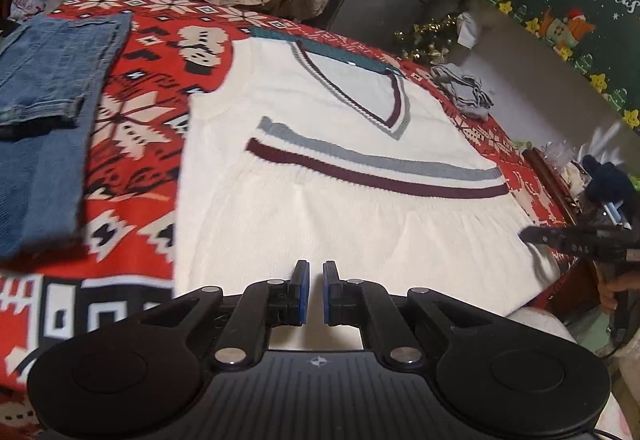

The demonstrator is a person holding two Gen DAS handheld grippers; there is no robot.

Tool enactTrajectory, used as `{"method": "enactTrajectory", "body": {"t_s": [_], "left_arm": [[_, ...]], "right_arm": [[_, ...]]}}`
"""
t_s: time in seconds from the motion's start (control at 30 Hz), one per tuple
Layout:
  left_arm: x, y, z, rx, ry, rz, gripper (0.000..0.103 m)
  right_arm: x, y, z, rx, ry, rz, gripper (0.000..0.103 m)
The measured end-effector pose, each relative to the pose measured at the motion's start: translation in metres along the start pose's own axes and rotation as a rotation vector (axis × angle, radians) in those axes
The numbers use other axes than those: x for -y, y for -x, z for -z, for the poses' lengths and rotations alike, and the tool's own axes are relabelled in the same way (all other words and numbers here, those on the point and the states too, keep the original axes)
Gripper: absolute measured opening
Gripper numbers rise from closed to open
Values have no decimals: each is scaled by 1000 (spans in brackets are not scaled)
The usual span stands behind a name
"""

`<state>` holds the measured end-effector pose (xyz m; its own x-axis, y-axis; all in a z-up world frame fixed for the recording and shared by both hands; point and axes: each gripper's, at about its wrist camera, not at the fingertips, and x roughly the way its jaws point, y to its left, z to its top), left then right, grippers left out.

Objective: Fold clothes

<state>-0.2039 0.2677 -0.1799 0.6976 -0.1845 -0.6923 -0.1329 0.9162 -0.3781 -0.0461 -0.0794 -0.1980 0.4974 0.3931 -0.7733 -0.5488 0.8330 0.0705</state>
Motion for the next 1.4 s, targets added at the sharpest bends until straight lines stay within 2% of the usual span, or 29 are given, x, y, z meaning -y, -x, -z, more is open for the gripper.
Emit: {"method": "enactTrajectory", "body": {"t_s": [0.1,0.2,0.3,0.4,0.53,0.63,0.8,0.93,1.03,1.27,1.33,1.4], "left_arm": [[-3,-3,-3,0,7,0,5],[-2,-15,-14,-10,16,-6,5],[0,-26,-28,-5,23,-21,5],[0,-32,-39,5,31,-30,5],[3,-23,-40,25,34,-11,5],[11,-12,-27,10,27,26,5],[37,-9,-1,-38,-16,96,5],[58,-27,6,-67,-80,100,5],[69,-40,0,-67,-91,125,5],[80,-77,-33,-48,-80,125,5],[80,-80,-38,-48,-63,131,5],[80,-78,-41,-46,-53,148,5]], "right_arm": [[8,7,8,-8,-22,-7,12],[6,-3,-6,2,-21,-8,11],[4,-18,-23,0,-28,-13,5],[6,-26,-32,-1,-40,-24,3],[10,-15,-24,2,-47,-21,3],[12,4,-7,-9,-64,-31,4],[-7,28,18,-31,-47,-92,5],[-38,26,25,-52,28,-118,6],[-53,17,17,-44,31,-136,10],[-80,-16,-20,-19,58,-153,10],[-83,-28,-30,-19,54,-160,10],[-89,-25,-26,-22,68,-166,10]]}}
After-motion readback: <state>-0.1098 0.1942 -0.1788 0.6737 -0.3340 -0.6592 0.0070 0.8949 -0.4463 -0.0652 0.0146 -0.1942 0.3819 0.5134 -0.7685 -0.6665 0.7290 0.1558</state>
